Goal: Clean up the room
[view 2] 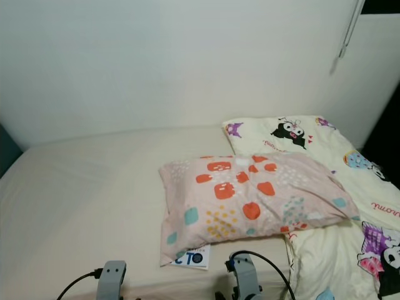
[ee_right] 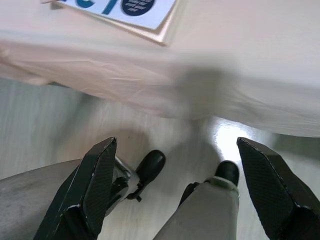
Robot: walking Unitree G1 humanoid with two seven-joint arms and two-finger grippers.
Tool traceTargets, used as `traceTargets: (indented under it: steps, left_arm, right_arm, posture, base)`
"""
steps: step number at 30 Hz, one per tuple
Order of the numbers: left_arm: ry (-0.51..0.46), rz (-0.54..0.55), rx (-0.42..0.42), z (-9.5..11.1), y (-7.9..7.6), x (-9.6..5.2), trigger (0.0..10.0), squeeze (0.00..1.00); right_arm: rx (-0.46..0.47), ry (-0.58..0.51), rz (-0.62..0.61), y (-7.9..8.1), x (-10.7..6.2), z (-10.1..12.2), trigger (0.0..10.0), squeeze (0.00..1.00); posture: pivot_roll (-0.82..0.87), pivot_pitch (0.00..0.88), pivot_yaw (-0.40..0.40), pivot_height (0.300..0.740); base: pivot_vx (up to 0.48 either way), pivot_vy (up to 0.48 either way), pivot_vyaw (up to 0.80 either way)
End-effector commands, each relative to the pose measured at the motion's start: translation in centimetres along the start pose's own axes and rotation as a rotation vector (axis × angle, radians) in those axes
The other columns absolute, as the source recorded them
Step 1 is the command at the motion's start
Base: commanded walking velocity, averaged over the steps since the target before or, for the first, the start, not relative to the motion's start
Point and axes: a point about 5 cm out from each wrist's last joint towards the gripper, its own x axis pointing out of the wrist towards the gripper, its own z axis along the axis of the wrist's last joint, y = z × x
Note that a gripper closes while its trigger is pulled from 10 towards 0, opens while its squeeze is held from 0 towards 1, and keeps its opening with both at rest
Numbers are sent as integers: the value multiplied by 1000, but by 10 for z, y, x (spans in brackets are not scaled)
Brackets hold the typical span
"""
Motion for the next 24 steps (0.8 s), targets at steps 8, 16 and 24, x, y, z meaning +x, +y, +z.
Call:
traceTargets:
  steps: [8,16,24]
  left_arm:
    - [16,9,-18,-4,2,0,10000,0]
    - [19,-8,-15,-3,-2,0,10000,0]
    - [27,-44,17,-4,-6,0,10000,0]
  right_arm:
    - [9,-5,-1,0,0,1,10000,0]
    - [21,-9,-12,-1,0,2,10000,0]
    - [7,-14,-17,-1,0,3,10000,0]
  posture:
    - [-103,0,17,700]
    - [-110,0,22,700]
    - [-108,0,24,700]
  base:
    - [0,-165,688]
    - [0,0,605]
    - [0,-207,342]
